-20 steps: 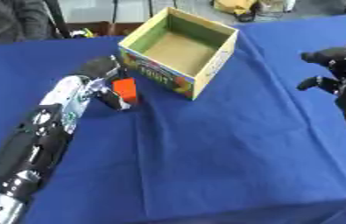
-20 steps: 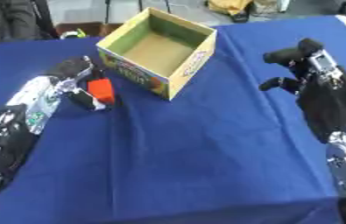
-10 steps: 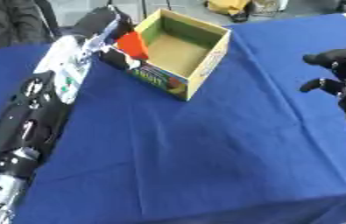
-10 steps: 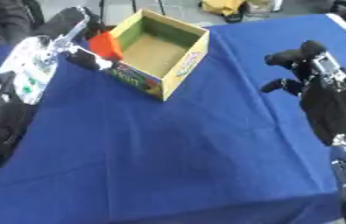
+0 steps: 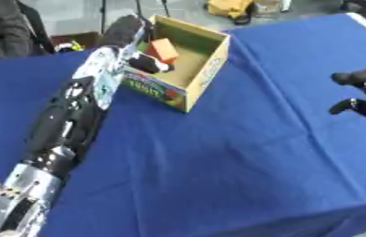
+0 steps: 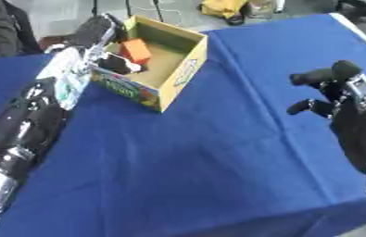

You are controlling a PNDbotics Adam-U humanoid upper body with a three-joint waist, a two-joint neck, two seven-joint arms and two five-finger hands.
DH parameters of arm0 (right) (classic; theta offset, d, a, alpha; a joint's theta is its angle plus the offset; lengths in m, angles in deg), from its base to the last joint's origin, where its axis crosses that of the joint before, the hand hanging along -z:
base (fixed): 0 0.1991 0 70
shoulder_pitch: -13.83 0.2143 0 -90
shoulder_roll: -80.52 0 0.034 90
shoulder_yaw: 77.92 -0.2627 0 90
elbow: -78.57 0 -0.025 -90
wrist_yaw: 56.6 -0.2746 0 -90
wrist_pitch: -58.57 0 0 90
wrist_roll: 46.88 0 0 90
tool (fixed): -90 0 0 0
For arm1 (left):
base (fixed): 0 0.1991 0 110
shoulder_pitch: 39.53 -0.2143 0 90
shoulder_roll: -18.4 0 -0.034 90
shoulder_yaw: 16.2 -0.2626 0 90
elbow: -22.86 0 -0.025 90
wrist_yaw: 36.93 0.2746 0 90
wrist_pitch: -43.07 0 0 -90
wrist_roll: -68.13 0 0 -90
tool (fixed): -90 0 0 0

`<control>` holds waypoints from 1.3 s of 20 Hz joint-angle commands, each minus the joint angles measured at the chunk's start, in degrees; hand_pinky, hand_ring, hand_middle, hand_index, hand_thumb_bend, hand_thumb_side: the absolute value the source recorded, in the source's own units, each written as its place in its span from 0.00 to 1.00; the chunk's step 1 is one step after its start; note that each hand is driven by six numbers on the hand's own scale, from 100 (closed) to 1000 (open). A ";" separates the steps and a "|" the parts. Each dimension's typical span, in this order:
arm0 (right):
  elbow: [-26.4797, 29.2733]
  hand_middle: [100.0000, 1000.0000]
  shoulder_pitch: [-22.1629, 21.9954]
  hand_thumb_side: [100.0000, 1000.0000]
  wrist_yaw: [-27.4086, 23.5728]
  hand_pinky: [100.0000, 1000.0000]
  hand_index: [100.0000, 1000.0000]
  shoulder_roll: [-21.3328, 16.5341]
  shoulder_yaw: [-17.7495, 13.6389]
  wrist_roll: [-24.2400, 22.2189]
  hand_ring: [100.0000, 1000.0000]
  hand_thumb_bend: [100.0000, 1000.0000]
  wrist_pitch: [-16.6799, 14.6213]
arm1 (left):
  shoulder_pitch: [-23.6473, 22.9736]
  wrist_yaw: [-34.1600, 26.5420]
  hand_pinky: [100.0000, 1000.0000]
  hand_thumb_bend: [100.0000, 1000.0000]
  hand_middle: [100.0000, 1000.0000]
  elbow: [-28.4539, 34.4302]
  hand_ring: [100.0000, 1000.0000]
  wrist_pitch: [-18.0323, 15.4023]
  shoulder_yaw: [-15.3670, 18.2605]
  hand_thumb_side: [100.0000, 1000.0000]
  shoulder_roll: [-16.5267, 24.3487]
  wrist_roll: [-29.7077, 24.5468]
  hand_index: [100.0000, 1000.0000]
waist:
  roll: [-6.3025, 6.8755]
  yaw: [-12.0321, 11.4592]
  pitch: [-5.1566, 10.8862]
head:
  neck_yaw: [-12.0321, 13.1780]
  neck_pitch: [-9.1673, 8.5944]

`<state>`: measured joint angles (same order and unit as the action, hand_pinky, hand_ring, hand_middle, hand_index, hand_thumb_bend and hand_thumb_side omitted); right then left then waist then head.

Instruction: Pick up objects on the table and place them in the box.

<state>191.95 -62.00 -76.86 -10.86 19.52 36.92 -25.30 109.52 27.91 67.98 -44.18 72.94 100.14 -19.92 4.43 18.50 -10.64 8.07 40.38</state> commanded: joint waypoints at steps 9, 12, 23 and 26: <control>0.64 0.60 0.26 0.78 0.30 0.50 0.63 -0.03 -0.71 -0.02 0.86 0.00 -0.22 | -0.45 -6.23 0.57 0.85 0.68 5.74 0.76 -4.28 1.12 0.78 1.73 6.34 0.75 | -0.68 -2.12 0.86 | -0.59 -0.41; 0.31 0.60 -0.20 0.78 0.68 0.50 0.63 0.08 -1.29 0.43 0.86 0.00 -0.43 | -4.26 -20.95 0.50 0.79 0.59 18.35 0.71 -6.50 -1.05 0.77 4.48 9.07 0.70 | -0.90 -4.85 1.25 | -1.83 0.31; -1.17 0.60 -1.24 0.78 3.01 0.50 0.64 0.41 -3.10 2.00 0.86 0.00 -1.75 | -33.11 -61.24 0.44 0.70 0.57 52.03 0.72 -4.25 0.69 0.76 10.83 11.16 0.67 | -1.23 -13.11 1.16 | -4.00 1.07; -1.43 0.60 -1.27 0.78 3.21 0.51 0.64 0.63 -3.62 2.60 0.86 0.00 -2.17 | -37.29 -63.89 0.44 0.69 0.56 51.87 0.72 -4.22 1.76 0.77 8.98 12.77 0.67 | -1.36 -13.90 1.11 | -3.79 1.33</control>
<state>190.10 -63.62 -74.02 -9.93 16.59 39.11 -27.30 71.80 -34.46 118.40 -48.44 73.62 108.80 -7.94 3.28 4.55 -10.21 4.21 41.31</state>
